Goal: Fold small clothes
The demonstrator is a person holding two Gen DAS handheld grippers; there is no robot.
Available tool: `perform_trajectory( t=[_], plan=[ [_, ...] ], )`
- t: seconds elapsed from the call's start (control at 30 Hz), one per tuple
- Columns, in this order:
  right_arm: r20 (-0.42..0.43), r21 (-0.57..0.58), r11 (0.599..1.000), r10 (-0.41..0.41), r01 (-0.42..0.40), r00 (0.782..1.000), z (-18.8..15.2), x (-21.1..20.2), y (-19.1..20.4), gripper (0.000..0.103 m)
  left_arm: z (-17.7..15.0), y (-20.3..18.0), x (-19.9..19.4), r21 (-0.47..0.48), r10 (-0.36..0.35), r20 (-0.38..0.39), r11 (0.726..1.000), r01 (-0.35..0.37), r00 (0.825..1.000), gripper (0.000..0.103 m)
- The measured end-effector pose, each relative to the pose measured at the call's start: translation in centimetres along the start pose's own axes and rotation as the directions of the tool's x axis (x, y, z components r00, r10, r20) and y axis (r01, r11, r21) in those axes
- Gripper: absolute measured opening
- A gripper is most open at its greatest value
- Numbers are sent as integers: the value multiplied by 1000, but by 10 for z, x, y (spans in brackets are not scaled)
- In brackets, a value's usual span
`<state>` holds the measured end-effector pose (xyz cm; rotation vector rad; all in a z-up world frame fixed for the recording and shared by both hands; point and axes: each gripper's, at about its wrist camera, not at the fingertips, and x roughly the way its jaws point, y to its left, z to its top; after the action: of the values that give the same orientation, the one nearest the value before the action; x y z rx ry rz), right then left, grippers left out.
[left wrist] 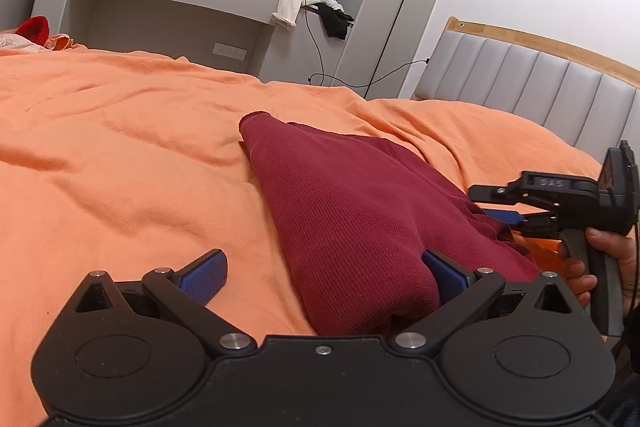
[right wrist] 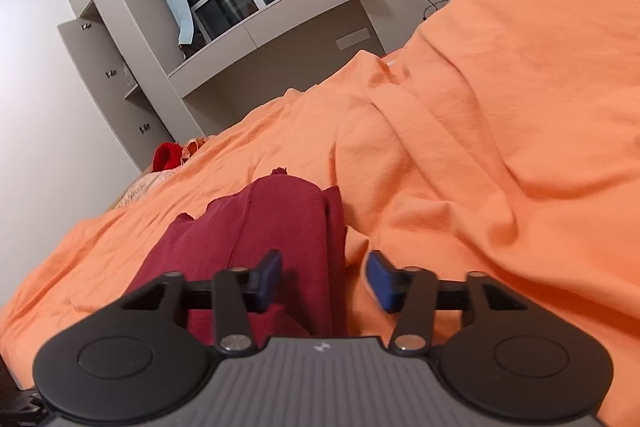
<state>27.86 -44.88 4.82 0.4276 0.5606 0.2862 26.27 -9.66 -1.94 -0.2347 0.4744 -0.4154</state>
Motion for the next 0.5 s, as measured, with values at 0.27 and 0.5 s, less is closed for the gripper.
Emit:
perform_trajectory(
  t=[0.27,0.5],
  plan=[
    [52,-243,970,-14,26,999,-7,-5,43,6,0,0,0,-2,0,1,1000,0,1000,103],
    [79,-417,902,-87,112,993,-19,-3,70,6,-1,1,-1,-2,0,2,1000,0,1000,103]
  ],
)
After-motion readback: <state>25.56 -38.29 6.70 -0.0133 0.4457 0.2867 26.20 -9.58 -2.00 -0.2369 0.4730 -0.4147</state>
